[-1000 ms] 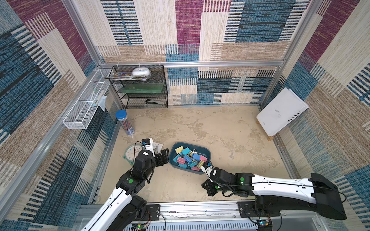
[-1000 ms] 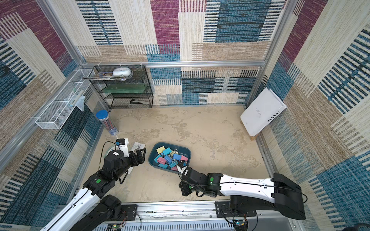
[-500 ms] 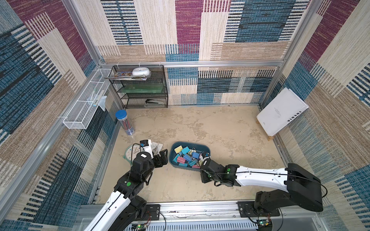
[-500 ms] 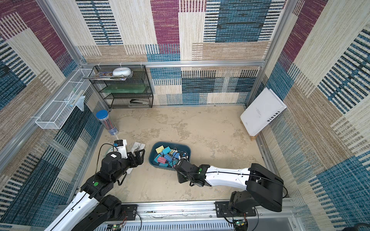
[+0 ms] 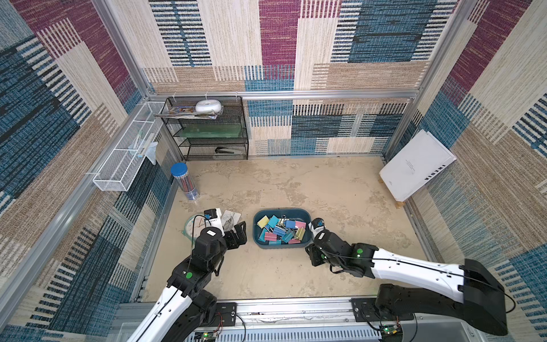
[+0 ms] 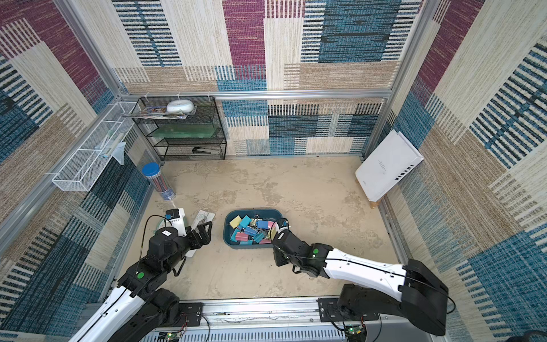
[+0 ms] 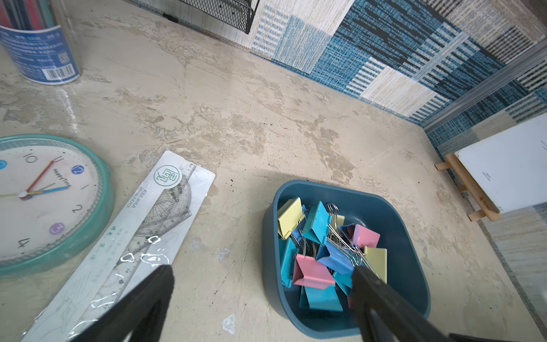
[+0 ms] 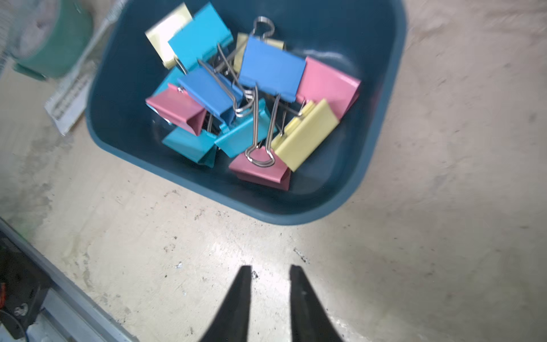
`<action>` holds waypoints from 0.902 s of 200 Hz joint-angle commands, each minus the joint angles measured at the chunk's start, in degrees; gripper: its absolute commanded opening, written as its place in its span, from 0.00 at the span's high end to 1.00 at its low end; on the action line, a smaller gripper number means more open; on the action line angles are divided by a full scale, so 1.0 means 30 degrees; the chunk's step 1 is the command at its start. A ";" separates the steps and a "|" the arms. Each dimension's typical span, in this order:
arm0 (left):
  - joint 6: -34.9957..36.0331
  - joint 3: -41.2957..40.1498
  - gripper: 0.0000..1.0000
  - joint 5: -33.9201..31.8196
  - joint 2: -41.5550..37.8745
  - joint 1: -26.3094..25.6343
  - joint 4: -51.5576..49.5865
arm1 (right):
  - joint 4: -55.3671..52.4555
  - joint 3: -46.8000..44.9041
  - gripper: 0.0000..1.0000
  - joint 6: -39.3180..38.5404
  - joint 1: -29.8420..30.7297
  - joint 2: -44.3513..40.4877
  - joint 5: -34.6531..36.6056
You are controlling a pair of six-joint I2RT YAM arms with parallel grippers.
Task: Put the binder clips in the storage box
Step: Adjust the storage box at the center of the board, then reset both arms
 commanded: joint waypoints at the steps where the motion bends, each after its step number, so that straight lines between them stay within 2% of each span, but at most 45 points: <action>1: -0.0226 0.0529 0.01 -0.3319 -0.0059 0.0083 -0.0398 | -0.1085 0.0591 0.10 -0.2212 -0.1699 -0.2204 0.3761; 8: 0.0137 0.0628 0.01 -0.4044 0.0116 0.0081 0.0147 | -0.0410 0.0902 0.01 -0.3561 -0.3230 -0.2495 0.3633; 35: 0.2858 0.0215 0.01 -0.7819 0.1512 0.0359 0.3788 | 0.3275 0.2381 0.00 -0.7101 -0.9337 -0.0741 0.1995; 44: 0.3932 -0.0114 0.01 -0.8963 0.2325 0.0816 0.5270 | 0.4680 0.2667 0.00 -0.7516 -1.0775 0.0485 0.2615; 58: 0.5021 -0.0571 0.01 -0.9581 0.3569 0.2146 0.7112 | 0.7351 0.2438 0.00 -0.7944 -1.2237 0.1924 0.3884; 67: 0.6149 -0.1413 0.01 -0.9739 0.4324 0.2957 0.9549 | 1.0500 0.1406 0.00 -0.8498 -1.2741 0.2318 0.5268; 82: 0.7849 -0.2911 0.01 -0.8945 0.5458 0.4437 1.3274 | 1.7560 -0.1624 0.00 -1.0747 -1.3668 0.2517 0.5502; 91: 0.7581 -0.3325 0.01 -0.7983 0.6197 0.5607 1.4242 | 2.1413 -0.3316 0.00 -1.1616 -1.4308 0.2952 0.5651; 100: 0.7376 -0.3581 0.01 -0.6409 0.7233 0.6835 1.5172 | 2.3822 -0.4314 0.01 -1.1925 -1.5237 0.3724 0.5705; 112: 0.7453 -0.3578 0.01 -0.5233 0.8931 0.7817 1.6163 | 2.4314 -0.4474 0.00 -1.2007 -1.6508 0.4952 0.5679; 127: 0.8254 -0.3500 0.01 -0.3890 1.1134 0.8310 1.7742 | 2.5660 -0.4841 0.01 -1.2574 -1.7806 0.6453 0.4263; 137: 0.8601 -0.3557 0.01 -0.3039 1.2797 0.8381 1.9544 | 2.5835 -0.4861 0.00 -1.2821 -1.7983 0.6319 0.4197; 147: 0.9218 -0.3615 0.00 -0.2849 1.4544 0.8389 2.1907 | 2.6429 -0.5164 0.01 -1.2617 -1.8587 0.6053 0.2208; 156: 0.9004 -0.3394 0.00 -0.1389 1.5367 0.8600 2.1962 | 2.6315 -0.4880 0.01 -1.2406 -1.9209 0.6228 0.0474; 180: 0.9751 -0.2684 0.01 0.0452 1.8667 0.8632 2.4106 | 2.5972 -0.4388 0.01 -1.2670 -1.9570 0.6591 -0.1432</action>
